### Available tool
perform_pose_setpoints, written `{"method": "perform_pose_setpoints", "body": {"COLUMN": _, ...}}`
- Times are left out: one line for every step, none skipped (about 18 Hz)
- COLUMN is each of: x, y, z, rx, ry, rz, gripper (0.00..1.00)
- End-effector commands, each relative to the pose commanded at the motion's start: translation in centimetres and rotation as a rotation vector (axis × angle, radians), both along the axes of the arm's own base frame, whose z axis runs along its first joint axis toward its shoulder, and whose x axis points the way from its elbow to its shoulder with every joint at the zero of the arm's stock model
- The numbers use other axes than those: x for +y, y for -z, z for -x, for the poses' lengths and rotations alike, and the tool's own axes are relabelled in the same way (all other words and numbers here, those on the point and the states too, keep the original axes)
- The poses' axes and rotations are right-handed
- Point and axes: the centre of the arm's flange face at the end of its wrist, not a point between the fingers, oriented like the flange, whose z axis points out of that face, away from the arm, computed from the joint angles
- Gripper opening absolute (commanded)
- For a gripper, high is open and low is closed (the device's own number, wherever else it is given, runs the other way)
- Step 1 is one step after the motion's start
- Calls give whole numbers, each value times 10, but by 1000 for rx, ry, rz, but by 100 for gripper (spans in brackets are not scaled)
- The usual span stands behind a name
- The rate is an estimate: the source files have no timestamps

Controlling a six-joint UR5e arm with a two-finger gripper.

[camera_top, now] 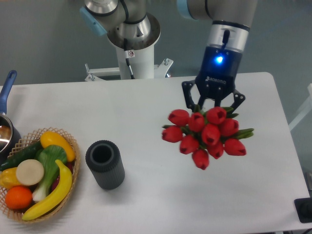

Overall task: Pick up the flowers from the table
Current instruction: 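Lift the gripped tulip bouquet up off the table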

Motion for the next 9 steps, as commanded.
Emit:
{"method": "perform_pose_setpoints", "body": {"x": 0, "y": -4, "z": -2, "rx": -13, "ry": 19, "rz": -31, "gripper": 36}}
{"method": "perform_pose_setpoints", "body": {"x": -2, "y": -8, "z": -2, "rx": -17, "ry": 26, "rz": -47, "gripper": 36}}
{"method": "perform_pose_setpoints", "body": {"x": -2, "y": -6, "z": -2, "rx": -20, "ry": 27, "rz": -47, "gripper": 36}}
{"method": "perform_pose_setpoints", "body": {"x": -1, "y": -5, "z": -3, "rx": -21, "ry": 31, "rz": -47, "gripper": 36}}
{"method": "perform_pose_setpoints", "body": {"x": 0, "y": -5, "z": -5, "rx": -22, "ry": 33, "rz": -47, "gripper": 36}}
{"method": "perform_pose_setpoints", "body": {"x": 1, "y": -5, "z": -5, "rx": -23, "ry": 35, "rz": -48, "gripper": 36}}
{"method": "perform_pose_setpoints", "body": {"x": 2, "y": -4, "z": -5, "rx": -24, "ry": 37, "rz": -48, "gripper": 36}}
{"method": "perform_pose_setpoints", "body": {"x": 3, "y": -4, "z": -6, "rx": -26, "ry": 38, "rz": -47, "gripper": 36}}
{"method": "perform_pose_setpoints", "body": {"x": 3, "y": -3, "z": -6, "rx": -27, "ry": 39, "rz": -47, "gripper": 36}}
